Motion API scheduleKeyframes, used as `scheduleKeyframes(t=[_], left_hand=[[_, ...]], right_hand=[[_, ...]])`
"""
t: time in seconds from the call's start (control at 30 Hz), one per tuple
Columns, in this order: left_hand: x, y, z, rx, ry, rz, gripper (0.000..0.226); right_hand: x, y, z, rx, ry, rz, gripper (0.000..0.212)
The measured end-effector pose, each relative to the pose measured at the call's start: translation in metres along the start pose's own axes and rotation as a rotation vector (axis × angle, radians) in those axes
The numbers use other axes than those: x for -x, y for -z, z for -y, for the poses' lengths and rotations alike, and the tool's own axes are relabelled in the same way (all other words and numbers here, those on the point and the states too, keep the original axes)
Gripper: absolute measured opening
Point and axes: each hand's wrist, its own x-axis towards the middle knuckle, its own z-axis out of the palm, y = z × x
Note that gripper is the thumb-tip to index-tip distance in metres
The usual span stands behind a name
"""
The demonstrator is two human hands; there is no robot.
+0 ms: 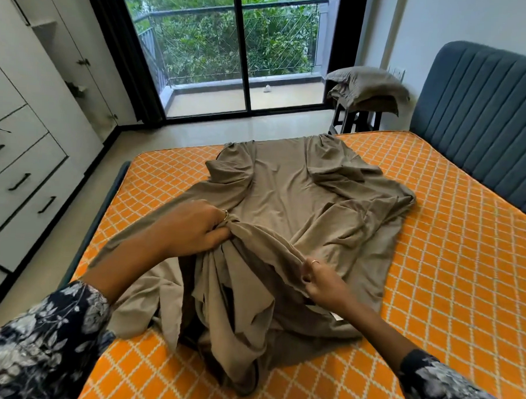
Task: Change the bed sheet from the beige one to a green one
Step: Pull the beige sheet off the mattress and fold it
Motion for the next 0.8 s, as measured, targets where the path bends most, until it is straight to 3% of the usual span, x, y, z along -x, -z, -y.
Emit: scheduleKeyframes(t=[0.1,0.23,0.4,0.67,0.8], left_hand=[[0.000,-0.001,0.002,0.029,0.018,-0.004,0.041],[0.001,0.002,-0.001,0.084,0.038,-0.034,0.039],[0.002,0.012,0.000,0.294,0.063,-0.102,0.039],[0.023,0.036,0.010,0.421,0.153,-0.210,0.044],[0.030,0.042,0.019,0.404,0.228,-0.249,0.060]], right_hand=[[0.005,-0.015,-0.009,-0.059,-0.071,0.019,0.024],[0.004,-0.032,-0.011,0.084,-0.156,0.034,0.060],[-0.001,-0.050,-0.007,0.181,-0.270,-0.145,0.025],[-0.014,-0.045,-0.031,0.209,-0.442,-0.223,0.012],[-0.022,-0.039,-0.048,0.067,-0.497,-0.354,0.022]])
